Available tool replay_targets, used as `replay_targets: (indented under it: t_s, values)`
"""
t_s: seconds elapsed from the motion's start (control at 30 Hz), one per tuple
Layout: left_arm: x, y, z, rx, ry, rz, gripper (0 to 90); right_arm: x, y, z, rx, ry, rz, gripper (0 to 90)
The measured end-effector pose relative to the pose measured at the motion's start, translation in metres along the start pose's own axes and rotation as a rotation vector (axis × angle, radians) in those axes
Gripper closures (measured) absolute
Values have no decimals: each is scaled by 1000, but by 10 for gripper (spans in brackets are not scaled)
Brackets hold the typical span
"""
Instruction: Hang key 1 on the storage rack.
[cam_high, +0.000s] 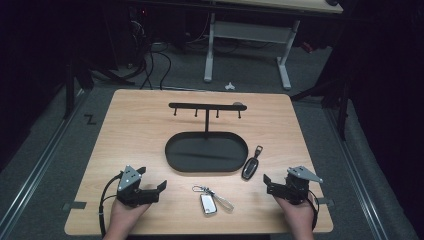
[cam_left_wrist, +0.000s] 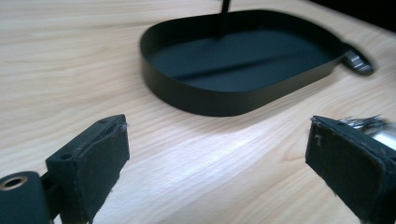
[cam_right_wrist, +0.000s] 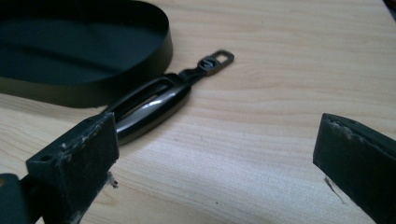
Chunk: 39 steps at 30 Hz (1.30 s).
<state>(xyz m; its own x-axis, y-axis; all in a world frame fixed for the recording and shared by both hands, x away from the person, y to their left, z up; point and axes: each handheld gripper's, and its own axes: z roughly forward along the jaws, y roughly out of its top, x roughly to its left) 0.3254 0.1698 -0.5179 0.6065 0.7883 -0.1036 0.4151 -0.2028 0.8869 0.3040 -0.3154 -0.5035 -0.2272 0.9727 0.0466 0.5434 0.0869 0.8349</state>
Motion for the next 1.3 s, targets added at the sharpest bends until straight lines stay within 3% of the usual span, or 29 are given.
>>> replay_targets:
  t_s: [0.1,0.13,0.23,0.4,0.47,0.6,0.77,0.9,1.07,1.3]
  values:
    - [-1,3,1,-3,-11,-6,71,1,0,-2,-8,7,0,2]
    - [-3,6,1,-5,2,19,86,1,-2,-2,-1,21,-3,1]
    - [-3,8,3,-6,-1,32,94,1,-4,-2,7,30,3,2]
    - [0,6,5,-1,-7,28,95,4,-7,-3,18,48,6,26]
    - [1,6,4,2,-12,35,103,7,-7,-6,-7,59,11,121]
    - [5,5,1,2,-32,24,131,11,-7,-5,-21,72,12,168]
    - [10,2,-4,-1,-17,16,133,22,-5,7,2,69,-21,209]
    - [13,-4,-10,5,-20,3,133,27,-2,16,-18,65,-43,252]
    - [12,-8,-16,11,-3,10,133,30,1,25,2,85,-27,284]
    - [13,-14,-25,15,14,18,132,35,6,37,11,64,-9,357]
